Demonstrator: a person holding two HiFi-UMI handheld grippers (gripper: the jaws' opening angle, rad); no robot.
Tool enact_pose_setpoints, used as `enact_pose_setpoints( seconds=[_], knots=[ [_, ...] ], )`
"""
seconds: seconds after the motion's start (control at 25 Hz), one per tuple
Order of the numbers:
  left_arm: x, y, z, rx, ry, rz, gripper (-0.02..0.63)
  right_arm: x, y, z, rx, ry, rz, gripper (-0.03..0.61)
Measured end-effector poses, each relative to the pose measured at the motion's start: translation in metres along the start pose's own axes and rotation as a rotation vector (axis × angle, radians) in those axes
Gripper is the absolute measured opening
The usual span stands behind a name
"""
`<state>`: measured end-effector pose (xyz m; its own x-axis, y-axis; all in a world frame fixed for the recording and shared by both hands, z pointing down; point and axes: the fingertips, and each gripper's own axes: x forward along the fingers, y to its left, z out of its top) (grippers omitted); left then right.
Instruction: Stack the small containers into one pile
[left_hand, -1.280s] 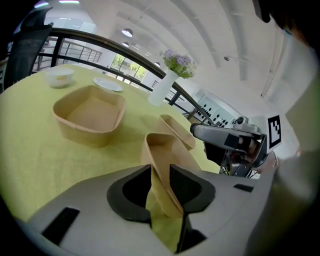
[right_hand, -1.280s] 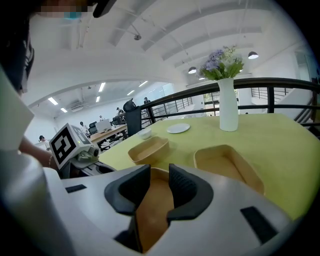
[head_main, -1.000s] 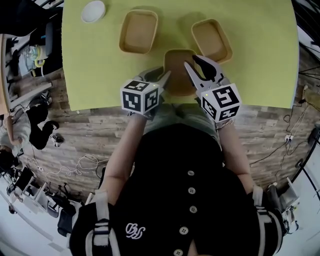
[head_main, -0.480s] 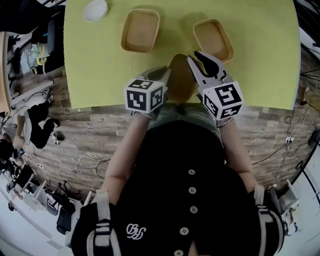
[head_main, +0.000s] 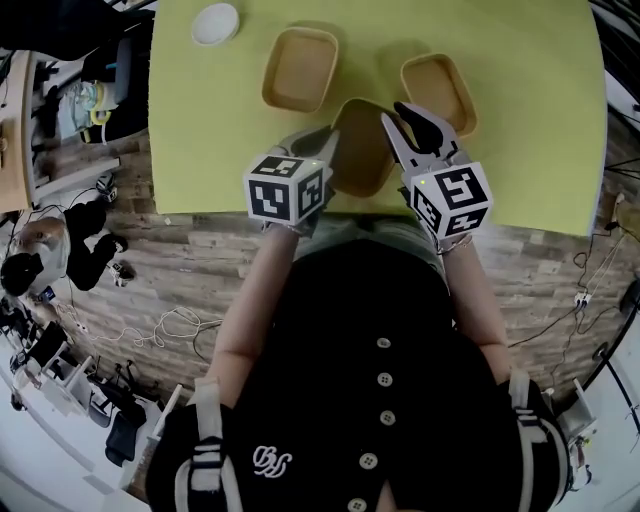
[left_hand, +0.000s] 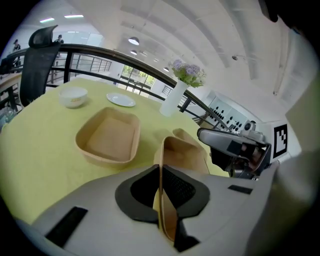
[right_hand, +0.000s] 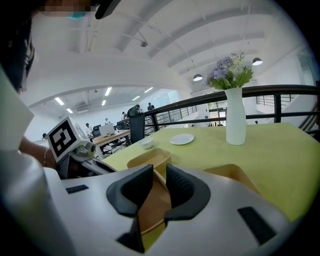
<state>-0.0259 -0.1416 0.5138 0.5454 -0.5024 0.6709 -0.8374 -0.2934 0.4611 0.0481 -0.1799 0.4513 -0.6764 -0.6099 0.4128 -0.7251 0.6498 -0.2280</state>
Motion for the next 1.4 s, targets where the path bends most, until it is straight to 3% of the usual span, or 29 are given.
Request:
enact_pose_setpoints(
  seconds=[0.56,0.88,1.4],
  knots=[
    [-0.040,0.044,0.067,-0.012,-0.149,0.043,0.032,0.016,0.007,0.030,-0.013,-0.060,-0.009,0.075],
    [-0.048,0.067,0.110,0.034,-0.195,0.083,0.032,0.016,-0.003,0.029,0.002,-0.047,-0.048,0.075],
    [-0.026,0.103,0.126,0.024,-0.140,0.118,0.031,0.024,-0.011,0.011,0.027,0.025,-0.046,0.075]
  ],
)
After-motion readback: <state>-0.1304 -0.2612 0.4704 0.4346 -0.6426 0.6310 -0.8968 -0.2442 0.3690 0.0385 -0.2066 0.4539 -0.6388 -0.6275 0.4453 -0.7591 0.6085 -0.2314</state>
